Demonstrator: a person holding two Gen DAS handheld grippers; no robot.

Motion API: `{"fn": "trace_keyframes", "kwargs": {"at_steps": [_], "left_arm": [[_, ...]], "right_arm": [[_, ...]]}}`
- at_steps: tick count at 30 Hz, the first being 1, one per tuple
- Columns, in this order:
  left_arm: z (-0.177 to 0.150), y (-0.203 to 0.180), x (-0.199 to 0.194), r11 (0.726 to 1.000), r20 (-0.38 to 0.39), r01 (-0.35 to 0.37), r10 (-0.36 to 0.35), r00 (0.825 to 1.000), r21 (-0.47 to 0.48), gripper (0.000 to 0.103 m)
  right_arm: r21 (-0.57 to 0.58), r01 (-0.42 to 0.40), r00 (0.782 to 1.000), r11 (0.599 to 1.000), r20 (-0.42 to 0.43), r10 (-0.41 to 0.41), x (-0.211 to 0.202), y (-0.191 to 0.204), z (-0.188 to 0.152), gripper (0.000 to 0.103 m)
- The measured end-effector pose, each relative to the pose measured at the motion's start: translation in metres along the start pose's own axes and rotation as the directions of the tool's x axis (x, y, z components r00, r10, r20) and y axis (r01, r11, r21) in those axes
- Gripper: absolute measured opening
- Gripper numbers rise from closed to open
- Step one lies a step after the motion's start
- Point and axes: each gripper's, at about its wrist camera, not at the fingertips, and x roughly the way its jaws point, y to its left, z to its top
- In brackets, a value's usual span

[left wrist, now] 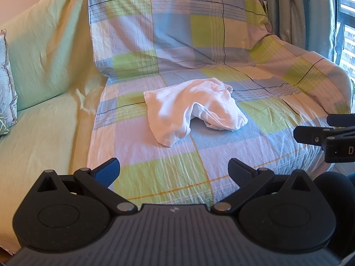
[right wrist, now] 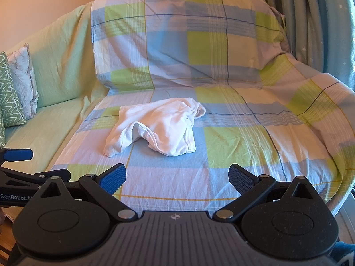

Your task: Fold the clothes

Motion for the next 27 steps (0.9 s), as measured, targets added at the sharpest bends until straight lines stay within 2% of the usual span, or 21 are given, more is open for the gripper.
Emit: {"fn": "trace_keyframes", "kwargs": {"at_steps": [27], "left_arm": [[0.000, -0.005, 0.011, 0.999, -0.016, 0.008, -0.008, 1.000, 0.032, 0.102]], "right_arm": [[-0.015, 0.014, 0.999, 1.000, -0.029, -0.014, 0.013, -0.002, -0.002, 0.101]]}}
